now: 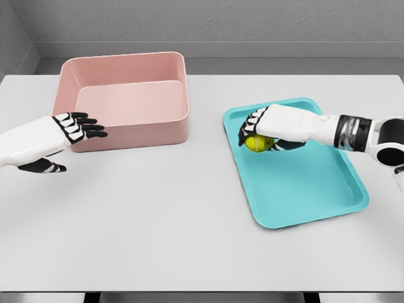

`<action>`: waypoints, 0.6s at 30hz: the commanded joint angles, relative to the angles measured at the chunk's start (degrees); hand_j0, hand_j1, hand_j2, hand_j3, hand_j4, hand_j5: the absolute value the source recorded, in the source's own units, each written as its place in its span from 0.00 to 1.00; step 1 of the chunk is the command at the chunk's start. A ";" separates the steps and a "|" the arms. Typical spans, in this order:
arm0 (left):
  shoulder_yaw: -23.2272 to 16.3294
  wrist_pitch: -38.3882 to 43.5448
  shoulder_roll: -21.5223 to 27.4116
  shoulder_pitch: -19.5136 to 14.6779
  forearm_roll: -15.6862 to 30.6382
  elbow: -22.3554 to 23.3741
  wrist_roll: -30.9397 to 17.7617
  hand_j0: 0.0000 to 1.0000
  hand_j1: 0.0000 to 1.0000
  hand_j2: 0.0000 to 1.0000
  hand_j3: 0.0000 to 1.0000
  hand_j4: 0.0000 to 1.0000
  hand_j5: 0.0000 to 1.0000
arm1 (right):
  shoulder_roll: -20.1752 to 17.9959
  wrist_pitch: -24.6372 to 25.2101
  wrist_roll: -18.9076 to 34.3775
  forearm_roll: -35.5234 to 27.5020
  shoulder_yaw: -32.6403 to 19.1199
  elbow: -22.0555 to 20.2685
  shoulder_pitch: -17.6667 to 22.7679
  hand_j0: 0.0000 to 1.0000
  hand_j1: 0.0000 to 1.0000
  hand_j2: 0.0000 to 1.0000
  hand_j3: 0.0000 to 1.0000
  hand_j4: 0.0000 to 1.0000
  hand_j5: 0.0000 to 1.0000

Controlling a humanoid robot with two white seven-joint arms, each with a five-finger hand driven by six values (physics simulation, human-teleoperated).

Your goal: Put the tennis from the blue tray into the pink basket with both arms

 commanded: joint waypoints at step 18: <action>0.04 0.00 0.12 0.09 0.41 0.00 0.12 1.00 1.00 1.00 1.00 1.00 1.00 | 9.47 0.14 0.43 -0.21 6.47 -1.95 -1.76 0.59 0.59 0.59 0.59 0.59 0.59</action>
